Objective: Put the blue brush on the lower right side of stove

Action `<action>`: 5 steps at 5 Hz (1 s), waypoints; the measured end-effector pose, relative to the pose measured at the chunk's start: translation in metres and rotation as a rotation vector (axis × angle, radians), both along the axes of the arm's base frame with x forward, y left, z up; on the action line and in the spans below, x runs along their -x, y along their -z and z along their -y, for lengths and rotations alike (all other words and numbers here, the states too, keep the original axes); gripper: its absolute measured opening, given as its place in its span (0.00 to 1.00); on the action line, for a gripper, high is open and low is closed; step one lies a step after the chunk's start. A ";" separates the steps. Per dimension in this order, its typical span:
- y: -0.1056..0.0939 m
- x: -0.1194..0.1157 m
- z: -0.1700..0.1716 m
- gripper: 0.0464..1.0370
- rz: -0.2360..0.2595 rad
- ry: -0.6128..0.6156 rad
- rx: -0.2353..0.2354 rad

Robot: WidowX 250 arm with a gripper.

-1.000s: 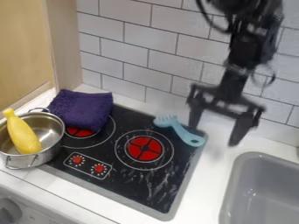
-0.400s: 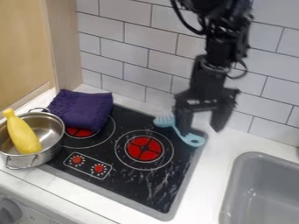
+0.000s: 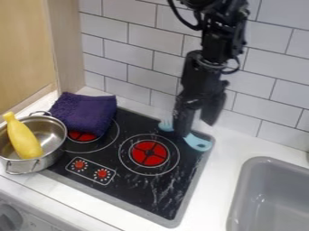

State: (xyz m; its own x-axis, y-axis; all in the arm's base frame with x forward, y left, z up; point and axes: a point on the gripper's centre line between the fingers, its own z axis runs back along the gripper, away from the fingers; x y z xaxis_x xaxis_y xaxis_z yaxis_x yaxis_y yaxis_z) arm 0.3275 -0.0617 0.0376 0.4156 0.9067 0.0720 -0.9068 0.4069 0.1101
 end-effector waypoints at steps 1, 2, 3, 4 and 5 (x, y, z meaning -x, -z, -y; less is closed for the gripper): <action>0.003 -0.003 -0.010 0.96 0.019 -0.095 -0.052; 0.004 -0.006 -0.011 0.96 0.035 -0.088 -0.045; 0.009 -0.011 -0.013 0.96 0.050 -0.087 -0.029; 0.013 -0.014 -0.016 0.96 0.059 -0.093 -0.043; 0.029 -0.013 -0.016 0.96 0.017 -0.080 -0.052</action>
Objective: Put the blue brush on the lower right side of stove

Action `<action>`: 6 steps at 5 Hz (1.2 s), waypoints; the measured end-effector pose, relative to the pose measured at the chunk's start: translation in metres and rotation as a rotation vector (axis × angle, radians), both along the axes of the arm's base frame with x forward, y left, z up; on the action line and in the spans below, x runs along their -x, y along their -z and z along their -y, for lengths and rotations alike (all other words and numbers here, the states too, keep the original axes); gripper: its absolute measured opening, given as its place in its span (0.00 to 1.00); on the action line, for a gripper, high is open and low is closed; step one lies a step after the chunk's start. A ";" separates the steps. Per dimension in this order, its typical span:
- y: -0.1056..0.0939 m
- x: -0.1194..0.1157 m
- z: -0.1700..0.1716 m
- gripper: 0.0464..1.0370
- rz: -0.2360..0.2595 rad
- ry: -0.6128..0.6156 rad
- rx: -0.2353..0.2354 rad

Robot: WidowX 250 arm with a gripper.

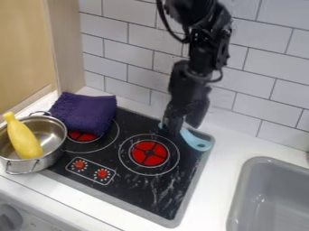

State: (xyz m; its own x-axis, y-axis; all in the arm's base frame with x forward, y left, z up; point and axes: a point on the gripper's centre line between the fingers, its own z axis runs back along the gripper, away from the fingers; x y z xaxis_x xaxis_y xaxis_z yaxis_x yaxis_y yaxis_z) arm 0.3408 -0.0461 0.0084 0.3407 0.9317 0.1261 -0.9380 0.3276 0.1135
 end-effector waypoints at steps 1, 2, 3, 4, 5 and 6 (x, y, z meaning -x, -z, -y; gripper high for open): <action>0.006 -0.006 0.000 0.96 -0.004 0.001 0.002; 0.008 -0.009 -0.002 0.91 0.003 -0.006 0.029; 0.008 -0.011 -0.002 0.62 0.018 -0.004 0.037; 0.008 -0.009 0.002 0.35 0.006 -0.008 0.061; 0.008 -0.008 0.002 0.28 -0.008 -0.006 0.075; 0.006 -0.004 0.001 0.28 -0.027 0.011 0.079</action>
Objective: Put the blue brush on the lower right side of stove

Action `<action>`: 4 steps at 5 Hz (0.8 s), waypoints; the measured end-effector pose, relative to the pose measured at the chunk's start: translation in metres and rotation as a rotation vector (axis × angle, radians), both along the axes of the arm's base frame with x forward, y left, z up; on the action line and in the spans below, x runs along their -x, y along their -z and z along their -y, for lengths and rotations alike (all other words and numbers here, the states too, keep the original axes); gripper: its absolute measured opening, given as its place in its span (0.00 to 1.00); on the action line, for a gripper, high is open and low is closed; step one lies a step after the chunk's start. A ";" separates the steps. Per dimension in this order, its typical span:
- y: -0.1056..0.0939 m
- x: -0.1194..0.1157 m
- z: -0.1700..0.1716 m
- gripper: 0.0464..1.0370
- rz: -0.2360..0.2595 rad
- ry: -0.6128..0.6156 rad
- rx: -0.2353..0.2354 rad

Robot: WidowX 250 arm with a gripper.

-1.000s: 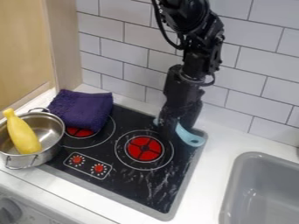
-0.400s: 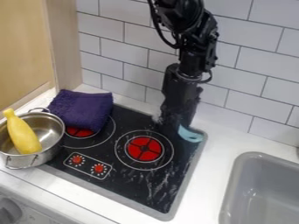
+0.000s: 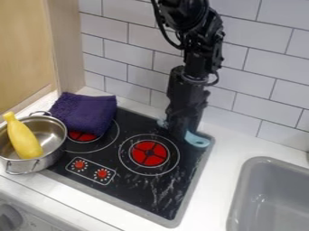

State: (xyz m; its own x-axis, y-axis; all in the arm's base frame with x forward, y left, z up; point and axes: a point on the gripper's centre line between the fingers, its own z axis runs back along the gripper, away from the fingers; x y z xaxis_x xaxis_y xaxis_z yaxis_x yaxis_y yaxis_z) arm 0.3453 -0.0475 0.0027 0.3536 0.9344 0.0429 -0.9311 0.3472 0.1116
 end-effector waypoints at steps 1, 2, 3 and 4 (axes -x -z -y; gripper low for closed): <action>-0.006 0.001 0.000 0.28 -0.005 0.019 0.005; -0.021 0.002 -0.005 0.28 0.006 0.044 -0.024; -0.027 0.014 -0.007 0.27 0.009 0.054 -0.022; -0.028 0.040 -0.011 0.27 -0.031 0.072 -0.024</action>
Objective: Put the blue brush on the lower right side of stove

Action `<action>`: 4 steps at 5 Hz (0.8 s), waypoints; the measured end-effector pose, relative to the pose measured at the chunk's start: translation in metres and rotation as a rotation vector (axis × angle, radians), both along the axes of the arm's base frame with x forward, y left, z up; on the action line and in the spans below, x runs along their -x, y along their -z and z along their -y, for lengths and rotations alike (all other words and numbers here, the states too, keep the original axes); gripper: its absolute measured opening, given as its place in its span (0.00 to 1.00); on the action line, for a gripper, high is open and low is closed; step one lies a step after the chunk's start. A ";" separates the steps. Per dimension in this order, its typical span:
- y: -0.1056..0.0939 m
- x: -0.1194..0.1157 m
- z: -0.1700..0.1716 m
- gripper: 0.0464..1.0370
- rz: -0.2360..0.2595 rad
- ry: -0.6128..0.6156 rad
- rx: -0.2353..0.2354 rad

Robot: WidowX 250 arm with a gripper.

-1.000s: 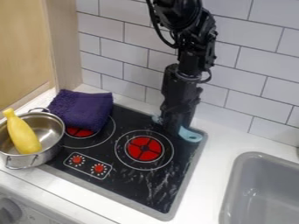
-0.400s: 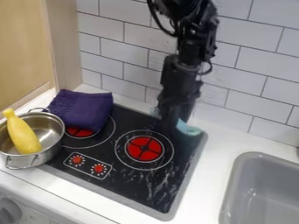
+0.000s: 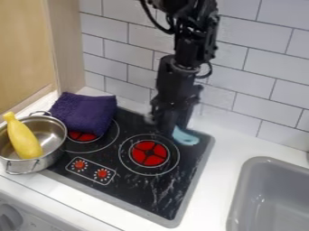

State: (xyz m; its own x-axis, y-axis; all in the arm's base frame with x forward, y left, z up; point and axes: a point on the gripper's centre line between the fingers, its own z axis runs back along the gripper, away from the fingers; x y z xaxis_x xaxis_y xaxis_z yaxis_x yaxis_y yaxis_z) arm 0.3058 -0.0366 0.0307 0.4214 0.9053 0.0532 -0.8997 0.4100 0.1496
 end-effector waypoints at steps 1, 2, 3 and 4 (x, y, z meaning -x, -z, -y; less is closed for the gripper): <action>-0.001 0.026 -0.002 0.27 -0.058 0.145 0.020; 0.006 0.047 0.009 0.27 -0.113 0.362 0.007; 0.013 0.066 0.028 0.27 -0.117 0.564 -0.006; 0.020 0.082 0.053 0.27 -0.106 0.783 -0.007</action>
State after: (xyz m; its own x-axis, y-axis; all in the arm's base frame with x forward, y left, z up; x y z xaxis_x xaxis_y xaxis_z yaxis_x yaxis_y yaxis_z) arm 0.2233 -0.0899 0.0103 0.9393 0.3425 -0.0186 -0.3301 0.9173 0.2229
